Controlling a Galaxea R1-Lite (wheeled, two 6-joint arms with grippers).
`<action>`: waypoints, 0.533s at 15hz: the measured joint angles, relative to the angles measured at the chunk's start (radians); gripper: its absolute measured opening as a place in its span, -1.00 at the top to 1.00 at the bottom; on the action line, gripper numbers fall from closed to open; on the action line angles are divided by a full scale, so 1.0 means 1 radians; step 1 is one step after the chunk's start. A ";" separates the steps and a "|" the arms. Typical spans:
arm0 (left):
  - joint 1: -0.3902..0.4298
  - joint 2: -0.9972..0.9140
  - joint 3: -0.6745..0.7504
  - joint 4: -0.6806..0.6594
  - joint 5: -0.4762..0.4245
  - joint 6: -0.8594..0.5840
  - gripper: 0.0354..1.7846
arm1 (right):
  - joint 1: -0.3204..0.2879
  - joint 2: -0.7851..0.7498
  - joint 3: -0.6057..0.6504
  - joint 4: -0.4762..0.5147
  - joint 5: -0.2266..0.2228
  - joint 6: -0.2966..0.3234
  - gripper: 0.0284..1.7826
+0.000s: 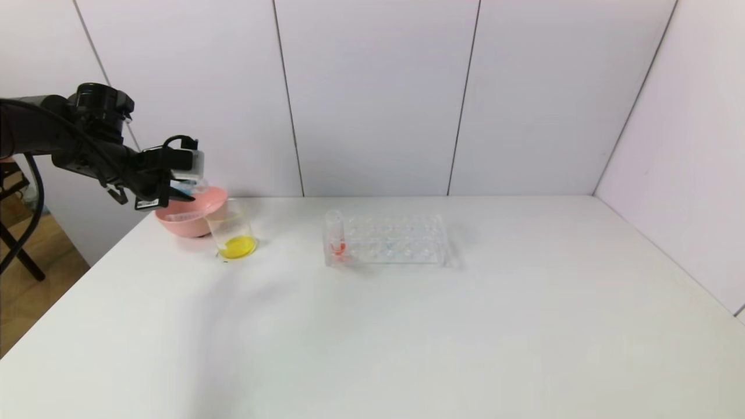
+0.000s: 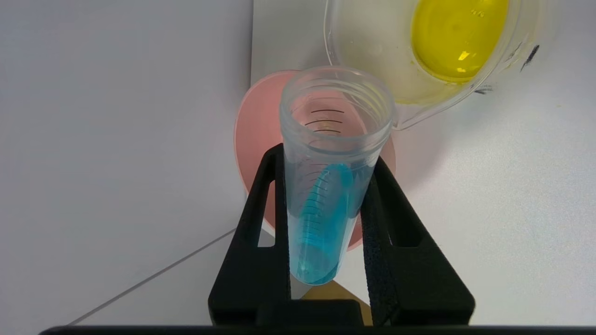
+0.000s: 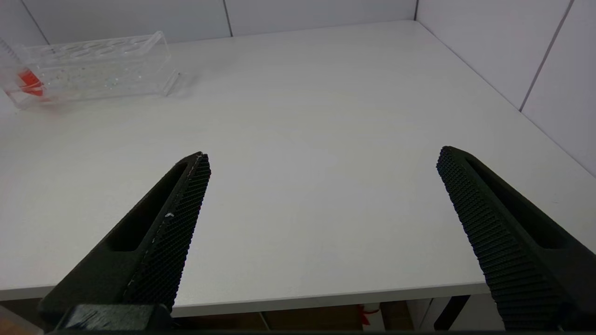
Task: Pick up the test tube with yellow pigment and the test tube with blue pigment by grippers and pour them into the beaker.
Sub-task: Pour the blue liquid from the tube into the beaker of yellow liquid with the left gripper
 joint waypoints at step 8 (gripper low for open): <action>-0.021 0.005 -0.001 0.005 0.035 0.003 0.52 | 0.000 0.000 0.000 0.000 0.000 0.000 -0.99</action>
